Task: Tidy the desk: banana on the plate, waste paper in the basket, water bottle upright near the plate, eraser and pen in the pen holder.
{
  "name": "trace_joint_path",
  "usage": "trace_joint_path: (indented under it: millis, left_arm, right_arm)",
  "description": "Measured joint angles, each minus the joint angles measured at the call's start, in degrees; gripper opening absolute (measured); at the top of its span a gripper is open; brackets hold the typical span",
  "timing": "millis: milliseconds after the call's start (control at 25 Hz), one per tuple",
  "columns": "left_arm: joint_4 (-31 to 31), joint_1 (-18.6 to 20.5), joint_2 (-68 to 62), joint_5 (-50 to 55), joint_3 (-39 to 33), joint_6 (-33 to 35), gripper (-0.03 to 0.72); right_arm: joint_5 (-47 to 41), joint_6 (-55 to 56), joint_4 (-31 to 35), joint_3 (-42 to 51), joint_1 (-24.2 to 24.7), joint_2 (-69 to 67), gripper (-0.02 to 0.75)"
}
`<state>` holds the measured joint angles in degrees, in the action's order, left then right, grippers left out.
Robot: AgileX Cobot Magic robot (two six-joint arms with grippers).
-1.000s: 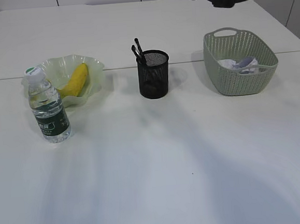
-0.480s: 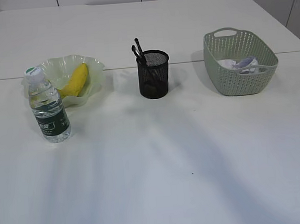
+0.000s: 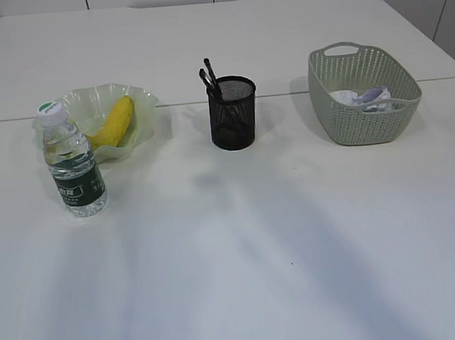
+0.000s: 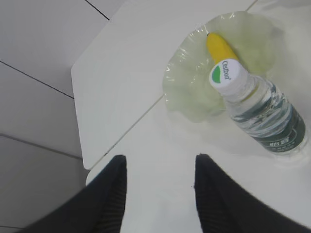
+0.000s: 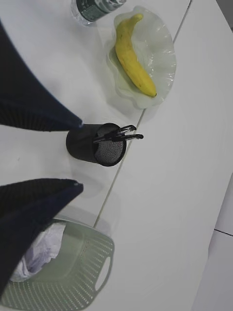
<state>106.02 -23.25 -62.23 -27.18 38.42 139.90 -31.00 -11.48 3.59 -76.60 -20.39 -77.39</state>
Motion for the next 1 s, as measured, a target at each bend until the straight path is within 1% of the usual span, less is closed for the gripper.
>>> trace_joint_path:
  millis: [120,200,240,320,480,600,680,840,920,1000]
  left_arm:
    - [0.0,0.02,0.0,-0.39,0.0,0.95,0.328]
    - [0.0,0.1,0.0,0.72,-0.03,0.0,0.327]
    - [0.0,0.1,0.0,1.82,-0.13,-1.84,0.324]
    - [0.0,0.1,-0.66,4.6,-0.13,-7.67,0.312]
    - [-0.1,0.1,-2.36,8.87,-1.72,-22.89,0.279]
    - [-0.21,0.1,-2.72,12.6,-4.68,-37.9,0.269]
    - [-0.34,0.1,-2.72,16.71,-7.07,-49.42,0.267]
    - [-0.68,0.23,-2.72,24.67,-11.34,-67.22,0.266]
    - [-0.81,1.35,-2.72,27.64,-13.26,-73.62,0.266]
    - [-1.05,4.55,-2.72,31.83,-14.38,-76.28,0.266]
  right_arm:
    - [-1.72,0.0,0.59,0.06,0.0,0.99,0.252]
    - [-3.47,0.0,1.3,0.14,0.0,2.3,0.252]
    - [-4.32,0.0,2.03,0.14,0.0,2.92,0.252]
    - [-6.41,0.0,3.22,0.14,0.0,4.73,0.252]
    - [-11.46,0.0,4.07,0.14,0.0,8.72,0.252]
    - [-14.78,-0.5,4.21,0.14,0.0,12.16,0.252]
    - [-16.45,-1.62,4.21,0.14,0.0,14.74,0.252]
    - [-20.15,-4.06,4.21,0.14,0.0,20.21,0.252]
    - [-21.82,-4.63,4.21,0.14,0.0,22.71,0.252]
    - [-22.91,-4.88,4.21,0.14,0.0,24.87,0.252]
